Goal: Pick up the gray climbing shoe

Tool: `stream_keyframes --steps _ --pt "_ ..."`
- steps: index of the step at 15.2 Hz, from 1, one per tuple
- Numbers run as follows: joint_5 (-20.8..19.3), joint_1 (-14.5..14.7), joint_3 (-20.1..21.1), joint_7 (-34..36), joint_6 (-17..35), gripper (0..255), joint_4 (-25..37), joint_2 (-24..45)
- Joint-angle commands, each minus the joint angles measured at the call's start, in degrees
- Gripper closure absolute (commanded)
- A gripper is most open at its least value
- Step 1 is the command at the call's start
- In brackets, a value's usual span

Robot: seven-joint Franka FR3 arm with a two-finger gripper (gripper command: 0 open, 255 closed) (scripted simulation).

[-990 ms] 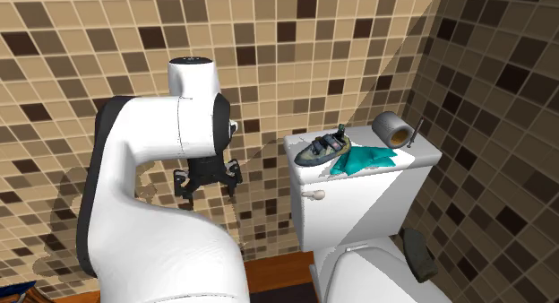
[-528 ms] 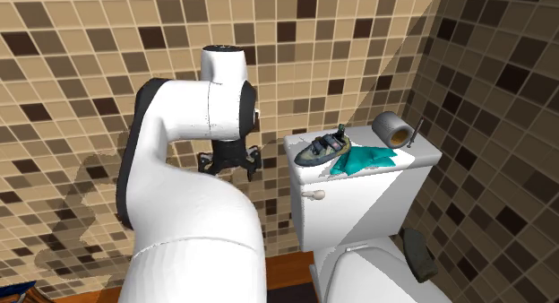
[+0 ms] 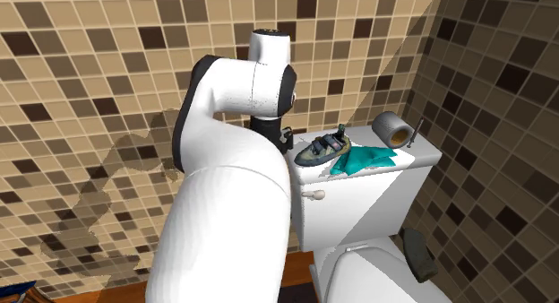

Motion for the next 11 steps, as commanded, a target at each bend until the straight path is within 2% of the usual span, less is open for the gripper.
stream_keyframes --steps 1,6,11 --pt "-0.12 -0.60 -1.73 -1.04 0.54 0 2.73 2.61" --pt "0.64 -1.93 -6.36 -4.07 1.37 0 10.59 9.91" --pt "3.10 -3.33 -11.21 -7.51 1.19 0 19.85 18.01"
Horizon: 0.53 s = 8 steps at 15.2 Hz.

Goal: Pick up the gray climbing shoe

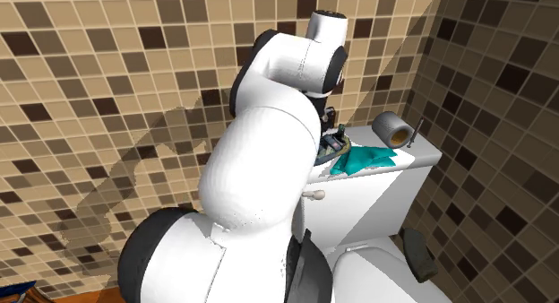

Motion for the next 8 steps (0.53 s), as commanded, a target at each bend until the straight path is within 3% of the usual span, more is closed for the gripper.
stream_keyframes --steps 1,8 --pt "1.34 -0.61 -1.91 -1.34 -0.28 0 4.01 3.43" --pt "9.40 -4.87 -8.74 -6.98 -3.68 0 21.03 17.59"
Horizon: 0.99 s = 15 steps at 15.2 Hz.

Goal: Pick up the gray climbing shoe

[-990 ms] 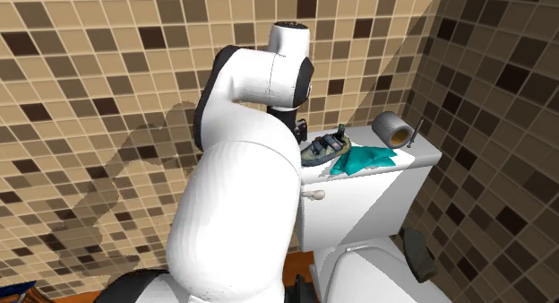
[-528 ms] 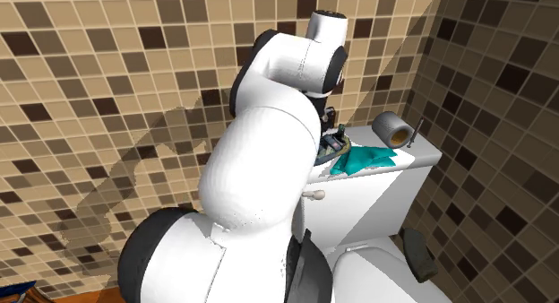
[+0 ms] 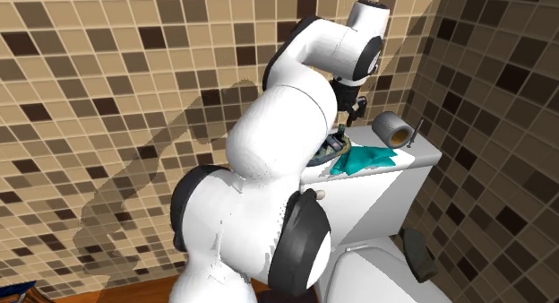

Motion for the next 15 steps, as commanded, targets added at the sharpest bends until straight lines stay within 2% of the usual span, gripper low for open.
stream_keyframes --steps 1,3,10,12,13,15 --pt "3.39 -1.85 -1.85 -1.54 -2.11 0 6.85 5.27" --pt "6.34 -4.14 -3.03 -2.74 -3.87 0 12.22 9.45" --pt "4.45 -2.76 -2.40 -2.92 2.88 0 2.88 6.32" --pt "4.33 -2.67 -2.36 -2.94 3.41 0 2.19 6.11" --pt "4.30 -2.67 -2.36 -2.93 3.37 255 2.16 6.05" --pt "4.31 -2.66 -2.36 -2.92 3.38 255 2.18 6.07"
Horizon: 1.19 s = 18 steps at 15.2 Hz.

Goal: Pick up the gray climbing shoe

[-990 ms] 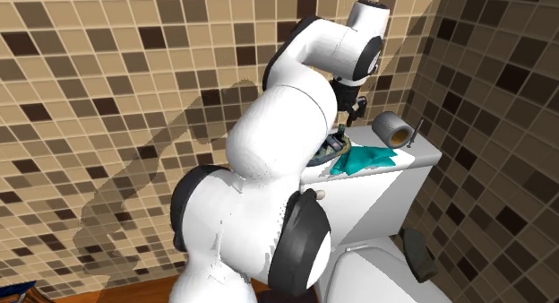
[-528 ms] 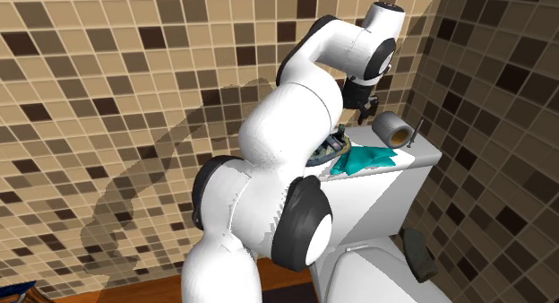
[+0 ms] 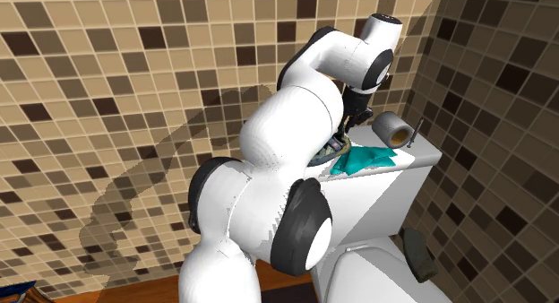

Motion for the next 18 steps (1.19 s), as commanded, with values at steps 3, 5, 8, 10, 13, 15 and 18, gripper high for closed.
stream_keyframes --steps 3,5,8,10,13,15,18 --pt "-0.01 0.01 0.00 0.00 0.05 255 -0.07 -0.02" --pt "-0.01 0.01 0.00 0.00 0.05 255 -0.07 -0.02" --pt "0.20 -0.14 -0.07 0.02 -0.83 255 1.13 0.37" --pt "0.65 -0.49 -0.21 0.09 -2.69 255 3.64 1.15" --pt "1.47 -1.14 -0.43 0.16 -5.59 255 7.68 2.52" --pt "2.15 -1.69 -0.59 0.19 -7.64 255 10.62 3.59" --pt "3.39 -2.76 -0.83 0.24 -10.92 255 15.48 5.49"
